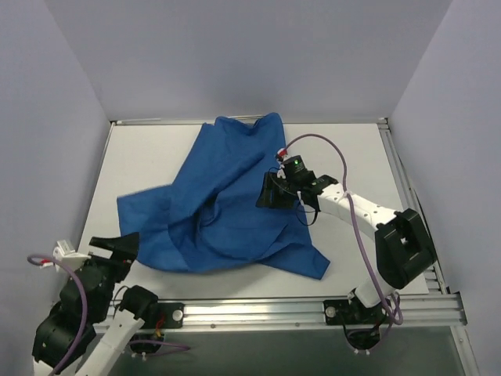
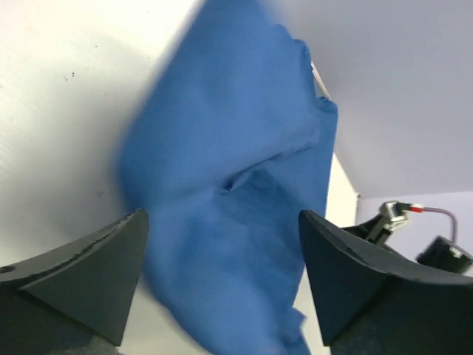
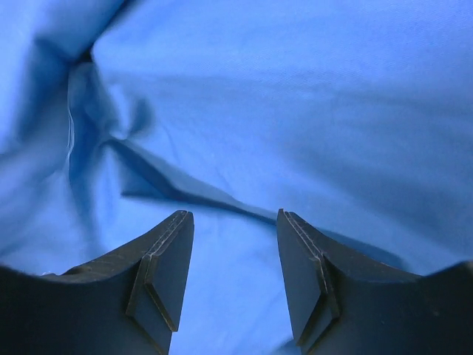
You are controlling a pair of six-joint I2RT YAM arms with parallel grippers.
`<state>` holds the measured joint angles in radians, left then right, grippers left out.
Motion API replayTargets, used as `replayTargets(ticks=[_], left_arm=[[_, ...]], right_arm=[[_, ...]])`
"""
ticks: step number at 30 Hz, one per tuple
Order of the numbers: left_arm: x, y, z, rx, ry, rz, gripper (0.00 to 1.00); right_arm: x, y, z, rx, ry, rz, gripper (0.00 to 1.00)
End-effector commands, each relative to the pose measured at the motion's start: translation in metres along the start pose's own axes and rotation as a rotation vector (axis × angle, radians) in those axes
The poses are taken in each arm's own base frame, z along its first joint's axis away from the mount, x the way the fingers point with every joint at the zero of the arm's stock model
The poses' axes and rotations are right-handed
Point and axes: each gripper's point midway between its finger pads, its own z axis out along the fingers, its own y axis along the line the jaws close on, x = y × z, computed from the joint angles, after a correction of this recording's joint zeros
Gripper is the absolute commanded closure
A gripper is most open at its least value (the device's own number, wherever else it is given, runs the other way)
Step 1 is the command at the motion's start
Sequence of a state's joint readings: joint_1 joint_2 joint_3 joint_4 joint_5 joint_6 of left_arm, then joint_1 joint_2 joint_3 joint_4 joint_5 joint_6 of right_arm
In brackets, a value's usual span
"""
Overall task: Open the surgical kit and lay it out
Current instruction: Open the surgical kit at the center of the board.
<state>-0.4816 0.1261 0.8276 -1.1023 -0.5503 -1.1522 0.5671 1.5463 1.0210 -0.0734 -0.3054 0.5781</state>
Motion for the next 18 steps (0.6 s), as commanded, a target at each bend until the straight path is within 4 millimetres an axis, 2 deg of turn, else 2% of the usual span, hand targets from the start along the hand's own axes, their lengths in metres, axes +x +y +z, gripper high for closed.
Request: replayTargets(ticks=[1, 4, 5, 8, 9, 11, 12, 13, 14, 15, 16, 17, 18], left_arm=[[0.017, 0.018, 0.005, -0.023, 0.03, -0.087, 0.06], [0.019, 0.005, 0.008, -0.012, 0.062, -0.013, 0.06], [0.012, -0.004, 0.005, -0.001, 0.058, 0.038, 0.06], [0.007, -0.013, 0.015, -0.09, 0.075, 0.211, 0.06], [0.001, -0.032, 0.023, -0.087, 0.069, 0.259, 0.06], [0.003, -0.057, 0.033, -0.042, 0.107, 0.395, 0.06], [0.007, -0.088, 0.049, 0.0, 0.124, 0.433, 0.06], [0.021, -0.107, 0.055, 0.062, 0.199, 0.477, 0.06], [0.024, -0.121, 0.063, 0.083, 0.216, 0.519, 0.06], [0.038, -0.132, 0.084, 0.066, 0.266, 0.565, 0.06], [0.04, -0.156, 0.091, 0.134, 0.283, 0.589, 0.06], [0.05, -0.172, 0.097, 0.192, 0.333, 0.624, 0.06], [0.066, -0.175, 0.121, 0.162, 0.384, 0.659, 0.02]], right_arm=[[-0.01, 0.002, 0.002, -0.02, 0.022, -0.031, 0.51], [-0.022, -0.002, 0.0, -0.021, 0.001, -0.027, 0.51], [-0.024, -0.003, 0.0, -0.024, 0.001, -0.026, 0.51], [-0.034, -0.008, -0.003, -0.031, -0.012, -0.015, 0.51], [-0.036, -0.008, -0.003, -0.039, -0.014, -0.021, 0.51], [-0.04, -0.01, -0.002, -0.032, -0.015, -0.021, 0.51], [-0.042, -0.01, -0.003, -0.031, -0.021, -0.02, 0.51], [-0.047, -0.011, -0.004, -0.035, -0.034, -0.012, 0.51], [-0.049, -0.013, -0.003, -0.033, -0.039, -0.004, 0.51], [-0.052, -0.015, -0.003, -0.033, -0.041, 0.006, 0.51], [-0.057, -0.016, -0.003, -0.037, -0.048, 0.014, 0.51], [-0.063, -0.023, -0.002, -0.033, -0.053, 0.031, 0.51], [-0.067, -0.025, -0.003, -0.038, -0.059, 0.037, 0.51]])
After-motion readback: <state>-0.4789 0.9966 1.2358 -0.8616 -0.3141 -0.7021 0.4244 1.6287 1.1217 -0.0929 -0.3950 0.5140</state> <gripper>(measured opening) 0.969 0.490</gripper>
